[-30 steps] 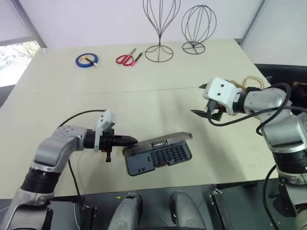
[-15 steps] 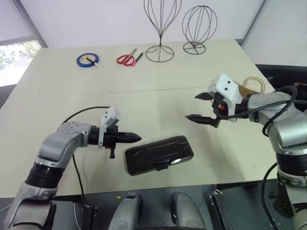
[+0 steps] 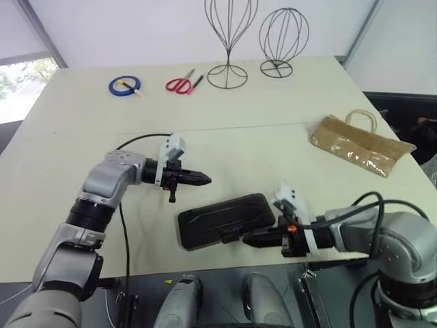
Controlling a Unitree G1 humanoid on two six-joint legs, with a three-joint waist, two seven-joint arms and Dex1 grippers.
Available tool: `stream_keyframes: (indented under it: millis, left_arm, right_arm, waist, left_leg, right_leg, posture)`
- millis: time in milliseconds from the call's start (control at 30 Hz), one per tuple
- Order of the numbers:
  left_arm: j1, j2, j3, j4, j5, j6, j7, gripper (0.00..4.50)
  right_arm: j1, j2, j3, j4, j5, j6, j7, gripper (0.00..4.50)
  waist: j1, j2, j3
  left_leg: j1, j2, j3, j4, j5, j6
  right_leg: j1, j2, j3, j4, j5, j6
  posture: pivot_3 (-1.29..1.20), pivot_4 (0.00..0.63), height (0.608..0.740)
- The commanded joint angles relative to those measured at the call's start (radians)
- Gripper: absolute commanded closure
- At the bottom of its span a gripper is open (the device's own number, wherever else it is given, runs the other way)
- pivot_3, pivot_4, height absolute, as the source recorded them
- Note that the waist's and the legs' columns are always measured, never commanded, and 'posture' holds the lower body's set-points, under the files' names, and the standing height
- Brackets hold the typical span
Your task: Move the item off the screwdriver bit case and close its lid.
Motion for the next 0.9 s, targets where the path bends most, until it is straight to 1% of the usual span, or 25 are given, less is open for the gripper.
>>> stream_keyframes:
  millis: [33,67,200,367,433,533,633,767,900]
  left_arm:
    - [-0.033,-0.028,-0.037,0.049,0.047,-0.059,-0.035,4.50]
    - [-0.037,-0.039,-0.047,0.066,0.059,-0.073,-0.040,4.50]
    - [-0.052,-0.087,-0.072,0.140,0.113,-0.144,-0.043,4.50]
    - [-0.072,-0.147,-0.089,0.230,0.177,-0.233,-0.036,4.50]
    - [-0.084,-0.169,-0.092,0.266,0.195,-0.260,-0.032,4.50]
    - [-0.103,-0.197,-0.088,0.318,0.218,-0.299,-0.026,4.50]
    - [-0.123,-0.224,-0.084,0.369,0.236,-0.330,-0.018,4.50]
    - [-0.131,-0.251,-0.096,0.402,0.258,-0.357,-0.028,4.50]
    - [-0.103,-0.264,-0.128,0.398,0.291,-0.387,-0.055,4.50]
  right_arm:
    - [0.047,0.032,-0.035,-0.017,0.152,0.007,-0.146,4.48]
    - [0.060,0.042,-0.039,-0.005,0.187,0.007,-0.196,4.48]
    - [0.104,0.146,-0.054,0.076,0.279,0.007,-0.477,4.48]
    - [0.139,0.266,-0.077,0.129,0.418,0.007,-0.783,4.48]
    - [0.158,0.301,-0.072,0.131,0.461,0.007,-0.887,4.48]
    - [0.187,0.323,-0.068,0.135,0.530,0.007,-1.010,4.48]
    - [0.214,0.302,-0.039,0.154,0.654,-0.057,-1.150,4.48]
    - [0.233,0.194,0.070,0.174,0.875,-0.242,-1.351,4.48]
    - [0.214,0.095,0.181,0.176,1.018,-0.411,-1.483,4.48]
  waist:
    - [-0.001,0.000,0.000]
    - [-0.001,0.000,0.000]
    - [0.000,0.000,0.000]
    - [0.001,0.000,0.000]
    - [0.001,0.000,0.000]
    - [0.000,0.000,0.000]
    - [-0.001,0.000,0.000]
    - [-0.002,0.000,0.000]
    - [-0.004,0.000,0.000]
  left_leg:
    - [0.000,0.000,0.000,0.000,0.000,0.000]
    - [0.000,0.000,0.000,0.000,0.000,0.000]
    - [0.000,0.000,0.000,0.000,0.000,0.000]
    - [0.000,0.000,0.000,0.000,0.000,0.000]
    - [0.000,0.000,-0.001,0.000,0.000,0.000]
    - [0.000,0.000,-0.001,0.000,0.000,0.000]
    - [0.000,0.000,0.000,0.000,0.000,0.000]
    - [0.001,0.000,0.000,0.001,0.000,0.001]
    - [0.001,0.000,0.000,0.000,0.000,0.001]
  right_leg:
    - [0.000,0.000,0.000,0.000,0.000,0.000]
    - [0.000,0.000,0.000,0.000,0.000,0.000]
    - [0.000,0.000,0.000,0.001,0.000,0.000]
    - [0.000,0.000,0.000,0.001,0.000,0.000]
    - [0.000,0.000,0.000,0.001,0.000,0.000]
    - [0.000,0.000,0.000,0.001,0.000,0.000]
    - [0.000,0.000,0.000,0.001,0.000,0.000]
    - [0.000,0.000,0.001,0.001,0.000,0.000]
    - [0.000,0.000,0.000,0.001,0.000,0.000]
  posture:
    - [0.00,0.150,0.740]
    - [0.00,0.150,0.740]
    - [0.00,0.150,0.740]
    - [0.00,0.150,0.740]
    - [0.00,0.150,0.740]
    - [0.00,0.150,0.740]
    - [0.00,0.150,0.740]
    - [0.00,0.150,0.740]
    - [0.00,0.150,0.740]
